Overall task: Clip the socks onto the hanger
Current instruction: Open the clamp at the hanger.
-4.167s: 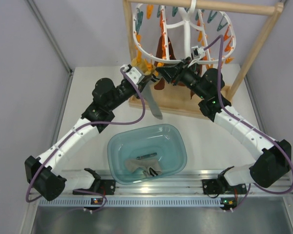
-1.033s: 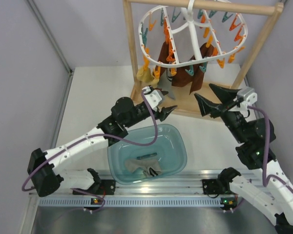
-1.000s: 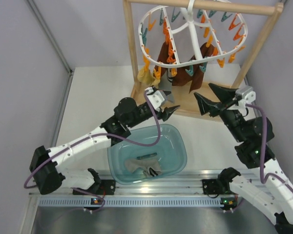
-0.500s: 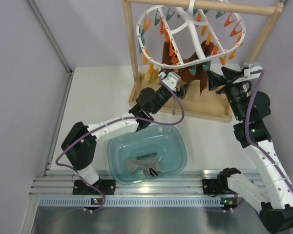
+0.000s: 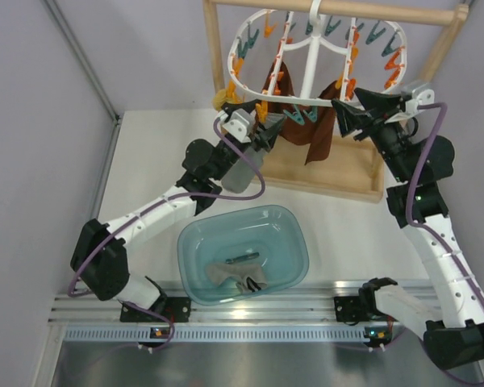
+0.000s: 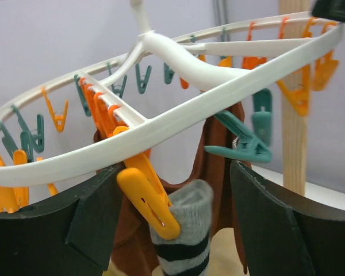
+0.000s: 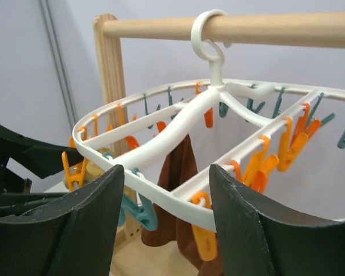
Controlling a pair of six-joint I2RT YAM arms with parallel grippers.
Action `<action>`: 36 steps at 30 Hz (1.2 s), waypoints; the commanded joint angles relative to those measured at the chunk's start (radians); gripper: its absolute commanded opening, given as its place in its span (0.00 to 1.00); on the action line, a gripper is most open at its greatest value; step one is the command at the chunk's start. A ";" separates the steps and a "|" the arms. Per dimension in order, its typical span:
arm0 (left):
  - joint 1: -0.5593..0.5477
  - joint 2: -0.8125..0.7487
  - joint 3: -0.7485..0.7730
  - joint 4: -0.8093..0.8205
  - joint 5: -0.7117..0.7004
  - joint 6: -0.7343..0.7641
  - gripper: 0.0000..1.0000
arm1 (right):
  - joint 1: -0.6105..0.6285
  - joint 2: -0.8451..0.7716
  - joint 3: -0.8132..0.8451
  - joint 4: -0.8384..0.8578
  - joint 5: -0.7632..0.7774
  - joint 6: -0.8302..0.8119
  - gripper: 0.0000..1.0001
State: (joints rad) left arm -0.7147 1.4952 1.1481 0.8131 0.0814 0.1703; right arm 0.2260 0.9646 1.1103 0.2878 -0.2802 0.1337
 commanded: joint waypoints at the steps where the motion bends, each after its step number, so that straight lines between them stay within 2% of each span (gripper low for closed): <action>1: -0.005 -0.047 -0.024 0.072 0.158 -0.018 0.78 | -0.008 0.043 0.065 0.082 -0.082 0.020 0.60; 8: -0.005 -0.001 0.027 0.063 0.204 -0.055 0.75 | -0.007 0.109 0.074 0.077 -0.105 0.026 0.59; 14: -0.009 0.025 0.050 0.034 0.164 -0.097 0.75 | -0.007 0.126 0.066 0.083 -0.128 0.037 0.56; 19: -0.009 -0.030 0.015 -0.040 0.083 -0.098 0.79 | -0.008 0.138 0.066 0.088 -0.146 0.043 0.52; 26: 0.011 -0.148 -0.051 -0.150 0.032 -0.092 0.76 | -0.008 0.155 0.080 0.111 -0.166 0.119 0.44; 32: 0.041 -0.171 -0.044 -0.193 0.011 -0.074 0.72 | -0.010 0.082 0.117 0.113 -0.185 0.191 0.50; 35: 0.060 -0.162 -0.027 -0.203 0.000 -0.083 0.71 | -0.008 0.037 0.155 0.062 -0.157 0.205 0.58; 36: 0.067 -0.159 -0.021 -0.207 -0.009 -0.084 0.71 | -0.011 0.026 0.173 0.035 -0.105 0.202 0.61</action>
State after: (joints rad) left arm -0.6643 1.3399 1.0954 0.6201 0.1036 0.0956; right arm 0.2260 1.0672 1.1858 0.3149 -0.4355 0.3046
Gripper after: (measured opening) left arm 0.713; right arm 0.593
